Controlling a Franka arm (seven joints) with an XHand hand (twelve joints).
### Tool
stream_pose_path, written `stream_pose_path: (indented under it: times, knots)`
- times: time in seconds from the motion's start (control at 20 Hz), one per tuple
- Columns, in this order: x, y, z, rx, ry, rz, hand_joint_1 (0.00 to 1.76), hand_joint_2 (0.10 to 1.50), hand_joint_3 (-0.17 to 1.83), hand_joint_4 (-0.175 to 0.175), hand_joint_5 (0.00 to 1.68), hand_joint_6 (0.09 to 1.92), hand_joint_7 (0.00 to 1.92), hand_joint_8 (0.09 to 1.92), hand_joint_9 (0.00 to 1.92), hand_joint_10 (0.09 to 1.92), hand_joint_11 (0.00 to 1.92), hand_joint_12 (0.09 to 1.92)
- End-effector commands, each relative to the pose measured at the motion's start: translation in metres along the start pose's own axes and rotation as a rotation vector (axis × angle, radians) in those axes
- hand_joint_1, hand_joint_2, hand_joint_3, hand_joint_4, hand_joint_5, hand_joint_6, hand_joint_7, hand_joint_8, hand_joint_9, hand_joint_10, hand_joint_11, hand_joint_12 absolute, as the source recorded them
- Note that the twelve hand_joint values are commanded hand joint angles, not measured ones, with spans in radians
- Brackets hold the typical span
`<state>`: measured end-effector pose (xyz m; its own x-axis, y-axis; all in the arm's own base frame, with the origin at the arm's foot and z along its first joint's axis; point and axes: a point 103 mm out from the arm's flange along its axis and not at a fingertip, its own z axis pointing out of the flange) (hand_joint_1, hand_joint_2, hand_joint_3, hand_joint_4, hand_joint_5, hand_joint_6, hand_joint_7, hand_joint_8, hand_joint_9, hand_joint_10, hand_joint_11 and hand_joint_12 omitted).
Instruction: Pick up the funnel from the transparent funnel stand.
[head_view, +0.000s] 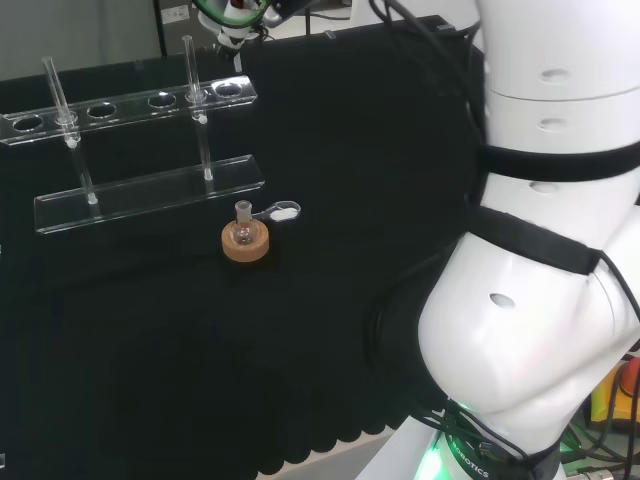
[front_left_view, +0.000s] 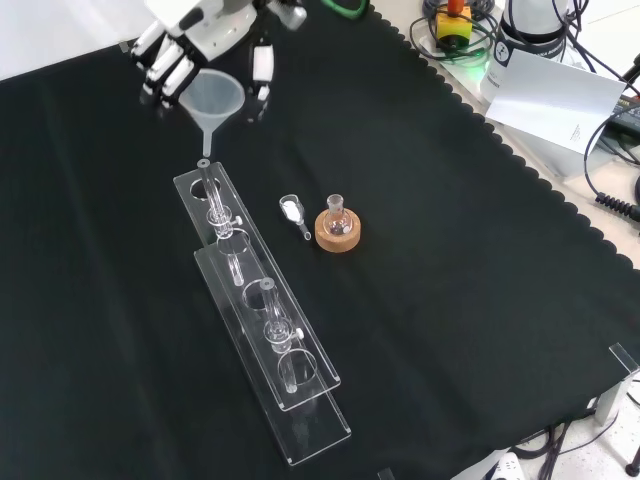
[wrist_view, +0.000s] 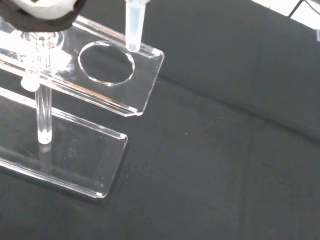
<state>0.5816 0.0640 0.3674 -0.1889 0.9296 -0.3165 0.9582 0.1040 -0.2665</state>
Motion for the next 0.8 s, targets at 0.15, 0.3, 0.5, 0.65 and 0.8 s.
stream_pose_path:
  times: [0.15, 0.3, 0.5, 0.65, 0.8]
  knots:
    - [-0.004, -0.072, -0.017, -0.012, -0.004, 0.058, 0.79, 0.72, 0.48, -0.02, 0.59, 0.92, 0.2, 0.74, 0.71, 0.68, 0.18, 1.41]
    - [-0.001, -0.088, -0.012, 0.001, 0.005, 0.064, 0.79, 0.72, 0.48, -0.02, 0.59, 0.92, 0.2, 0.74, 0.72, 0.68, 0.18, 1.41]
    - [0.004, -0.107, -0.006, 0.006, 0.016, 0.067, 0.79, 0.71, 0.49, -0.021, 0.59, 0.92, 0.19, 0.74, 0.72, 0.68, 0.18, 1.41]
    - [0.012, -0.121, 0.0, 0.017, 0.021, 0.066, 0.79, 0.71, 0.49, -0.021, 0.59, 0.91, 0.19, 0.74, 0.71, 0.68, 0.18, 1.41]
    - [0.023, -0.132, 0.011, 0.031, 0.022, 0.06, 0.79, 0.71, 0.49, -0.022, 0.59, 0.91, 0.19, 0.74, 0.71, 0.68, 0.18, 1.41]
